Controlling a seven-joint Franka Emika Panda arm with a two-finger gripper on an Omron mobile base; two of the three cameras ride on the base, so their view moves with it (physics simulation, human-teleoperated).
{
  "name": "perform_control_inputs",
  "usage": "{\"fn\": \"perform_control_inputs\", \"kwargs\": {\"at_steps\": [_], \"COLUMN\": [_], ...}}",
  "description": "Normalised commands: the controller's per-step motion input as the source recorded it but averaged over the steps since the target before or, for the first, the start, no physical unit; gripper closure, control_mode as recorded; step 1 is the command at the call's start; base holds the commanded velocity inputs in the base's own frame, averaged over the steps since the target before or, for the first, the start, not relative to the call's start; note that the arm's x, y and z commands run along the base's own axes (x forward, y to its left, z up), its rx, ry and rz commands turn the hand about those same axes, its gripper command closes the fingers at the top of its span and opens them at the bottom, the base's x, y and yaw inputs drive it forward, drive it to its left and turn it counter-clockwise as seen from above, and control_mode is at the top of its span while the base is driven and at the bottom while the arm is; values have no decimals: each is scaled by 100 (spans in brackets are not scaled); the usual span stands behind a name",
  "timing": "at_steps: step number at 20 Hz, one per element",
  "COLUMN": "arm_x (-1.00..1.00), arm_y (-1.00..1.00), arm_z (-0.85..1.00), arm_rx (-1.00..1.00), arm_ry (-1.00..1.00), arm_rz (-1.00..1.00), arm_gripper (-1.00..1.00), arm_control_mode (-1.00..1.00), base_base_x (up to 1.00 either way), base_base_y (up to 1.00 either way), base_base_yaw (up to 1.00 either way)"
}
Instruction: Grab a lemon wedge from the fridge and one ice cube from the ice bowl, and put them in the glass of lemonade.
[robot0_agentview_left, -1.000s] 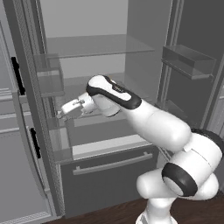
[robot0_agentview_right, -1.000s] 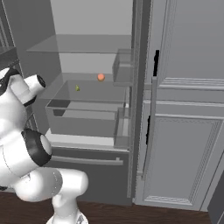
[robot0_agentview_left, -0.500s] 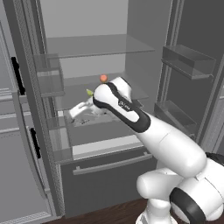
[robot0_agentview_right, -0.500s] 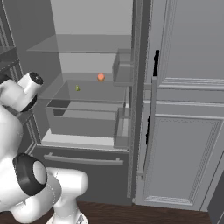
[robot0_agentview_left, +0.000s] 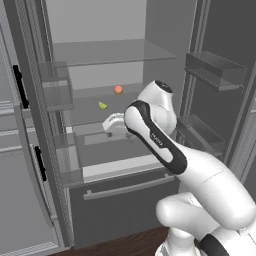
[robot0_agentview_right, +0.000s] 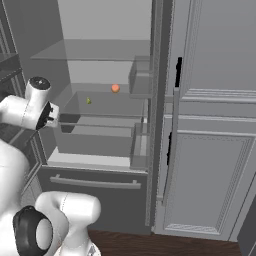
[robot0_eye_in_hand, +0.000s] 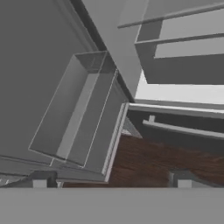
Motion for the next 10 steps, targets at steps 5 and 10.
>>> {"fn": "perform_control_inputs", "kwargs": {"at_steps": [5, 10], "arm_x": [0, -29], "arm_y": [-95, -85], "arm_z": [0, 1], "arm_rx": [-19, -9], "arm_ry": [0, 0], "arm_rz": [-54, -45], "arm_gripper": [-100, -100], "arm_control_mode": [-100, -100], "base_base_x": [0, 0], "base_base_y": [0, 0], "base_base_yaw": [0, 0]}}
